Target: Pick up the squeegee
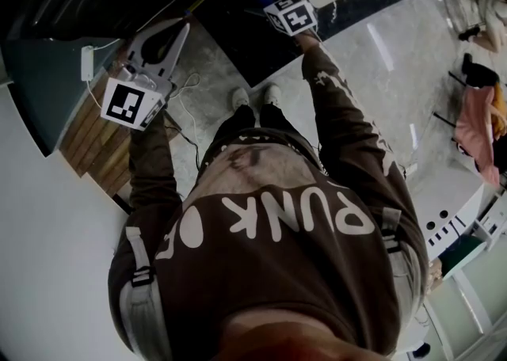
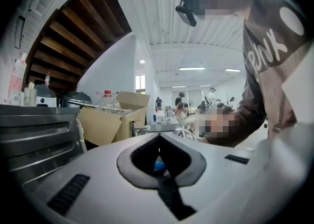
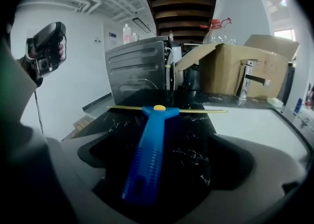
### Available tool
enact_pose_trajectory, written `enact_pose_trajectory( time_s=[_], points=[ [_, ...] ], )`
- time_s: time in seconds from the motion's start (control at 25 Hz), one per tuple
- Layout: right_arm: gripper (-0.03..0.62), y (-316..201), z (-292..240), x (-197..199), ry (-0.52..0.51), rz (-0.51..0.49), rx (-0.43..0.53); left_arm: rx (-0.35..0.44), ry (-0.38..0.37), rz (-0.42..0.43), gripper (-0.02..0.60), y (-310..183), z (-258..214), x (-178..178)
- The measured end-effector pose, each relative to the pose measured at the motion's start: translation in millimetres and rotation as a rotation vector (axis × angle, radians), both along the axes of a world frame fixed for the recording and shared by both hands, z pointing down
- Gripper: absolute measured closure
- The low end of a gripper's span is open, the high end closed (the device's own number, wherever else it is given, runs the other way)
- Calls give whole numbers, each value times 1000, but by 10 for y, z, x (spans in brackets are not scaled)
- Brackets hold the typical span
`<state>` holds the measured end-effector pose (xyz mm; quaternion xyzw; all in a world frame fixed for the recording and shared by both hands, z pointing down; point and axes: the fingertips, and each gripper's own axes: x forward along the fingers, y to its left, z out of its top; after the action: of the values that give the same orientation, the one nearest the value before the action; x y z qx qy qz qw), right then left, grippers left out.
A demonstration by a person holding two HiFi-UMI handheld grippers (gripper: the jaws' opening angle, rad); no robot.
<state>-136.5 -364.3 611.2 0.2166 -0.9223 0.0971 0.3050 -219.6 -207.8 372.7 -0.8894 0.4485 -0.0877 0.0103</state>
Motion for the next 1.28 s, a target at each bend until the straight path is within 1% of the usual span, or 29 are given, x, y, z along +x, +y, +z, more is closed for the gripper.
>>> enact_pose_trajectory(
  time_s=[0.28,0.56,0.68,0.76,0.92,1.04,1.2,1.28],
  points=[
    [29,-14,128,-11,68,10,-18,1,-4,-3,580,3,-4,-17],
    [37,4,137,-17,75,3,-33,-3,-1,4,580,20,17,20],
    [43,22,156,-6,88,1,-39,-1,17,1,580,21,-7,17],
    [59,33,135,-18,89,-5,-38,3,31,-4,580,18,-32,-4],
    [104,75,121,-61,85,-32,-37,5,30,-18,580,26,-48,-33],
    [156,131,107,-101,85,-58,-45,6,33,-21,580,44,-45,-22],
    [196,141,98,-116,90,-75,-44,7,34,-18,580,61,-42,1],
    [234,141,89,-123,91,-81,-41,7,31,-19,580,71,-45,0]
  ],
)
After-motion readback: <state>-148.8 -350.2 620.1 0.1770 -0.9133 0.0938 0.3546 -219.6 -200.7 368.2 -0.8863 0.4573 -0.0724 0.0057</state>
